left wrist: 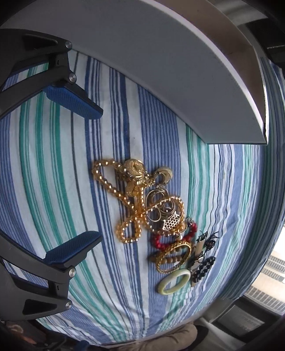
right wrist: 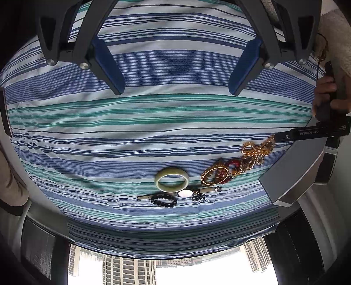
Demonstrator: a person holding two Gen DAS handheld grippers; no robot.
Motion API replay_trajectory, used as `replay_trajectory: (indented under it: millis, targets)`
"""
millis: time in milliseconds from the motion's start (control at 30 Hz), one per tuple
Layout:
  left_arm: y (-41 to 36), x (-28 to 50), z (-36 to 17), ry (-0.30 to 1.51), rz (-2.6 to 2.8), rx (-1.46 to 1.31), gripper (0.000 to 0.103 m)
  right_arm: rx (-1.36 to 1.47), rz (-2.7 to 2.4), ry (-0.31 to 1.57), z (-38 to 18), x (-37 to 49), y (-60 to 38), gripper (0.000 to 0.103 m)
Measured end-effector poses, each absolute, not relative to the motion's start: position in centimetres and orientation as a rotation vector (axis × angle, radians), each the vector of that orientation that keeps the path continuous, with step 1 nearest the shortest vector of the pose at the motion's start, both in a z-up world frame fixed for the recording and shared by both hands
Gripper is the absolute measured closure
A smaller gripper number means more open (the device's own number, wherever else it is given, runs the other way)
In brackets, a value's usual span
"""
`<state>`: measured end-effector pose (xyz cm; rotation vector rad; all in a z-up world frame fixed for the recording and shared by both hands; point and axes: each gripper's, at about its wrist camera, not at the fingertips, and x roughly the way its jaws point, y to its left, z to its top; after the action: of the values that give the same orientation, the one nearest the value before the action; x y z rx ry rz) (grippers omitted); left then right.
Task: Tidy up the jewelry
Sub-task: 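Reach the left tool to the gold bead necklace and grasp it, then pull the gold bead necklace out of the pile with the left tool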
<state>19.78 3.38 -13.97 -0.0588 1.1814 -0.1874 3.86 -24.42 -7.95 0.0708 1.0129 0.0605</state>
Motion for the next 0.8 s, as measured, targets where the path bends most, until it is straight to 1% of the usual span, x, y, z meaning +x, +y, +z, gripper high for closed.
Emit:
replay_trajectory:
  millis: [33, 67, 133, 167, 200, 233, 267, 300, 333, 533, 700, 800]
  targets:
    - [3.3, 20.1, -14.2, 1.181, -0.194, -0.065, 0.006, 0.072, 0.059, 1.018, -8.1, 3.9, -24.4, 0.006]
    - [3.4, 20.3, -14.5, 1.186, -0.192, -0.067, 0.015, 0.074, 0.059, 1.023, -8.3, 4.0, -24.5, 0.006]
    - [3.2, 20.6, -14.8, 1.188, -0.175, -0.046, 0.026, 0.078, 0.060, 1.034, -8.6, 4.3, -24.4, 0.006]
    - [3.0, 20.5, -14.7, 1.171, -0.170, -0.027, 0.041, 0.079, 0.061, 1.038, -8.8, 4.4, -24.4, 0.006]
    - [2.9, 20.4, -14.7, 1.166, -0.169, -0.013, 0.051, 0.080, 0.062, 1.040, -8.9, 4.5, -24.3, 0.006]
    - [2.8, 20.2, -14.6, 1.160, -0.169, -0.005, 0.075, 0.080, 0.063, 1.042, -8.9, 4.6, -24.2, 0.006]
    - [2.8, 20.1, -14.6, 1.167, -0.186, -0.021, 0.090, 0.079, 0.065, 1.043, -9.0, 4.6, -24.2, 0.006]
    - [3.0, 19.9, -14.6, 1.177, -0.207, -0.051, 0.095, 0.078, 0.066, 1.044, -9.0, 4.7, -24.1, 0.006]
    - [3.1, 19.7, -14.6, 1.190, -0.222, -0.075, 0.097, 0.077, 0.066, 1.045, -9.0, 4.8, -24.0, 0.006]
    - [3.6, 15.3, -13.5, 1.231, -0.283, -0.130, 0.098, 0.071, 0.069, 1.041, -8.7, 4.8, -23.7, 0.006]
    - [5.9, 9.5, -13.0, 1.283, -0.239, -0.045, 0.098, 0.067, 0.070, 1.036, -8.5, 4.7, -23.3, 0.006]
    - [7.3, 7.3, -13.4, 1.313, -0.175, 0.024, 0.097, 0.060, 0.084, 1.035, -8.5, 4.6, -22.6, 0.006]
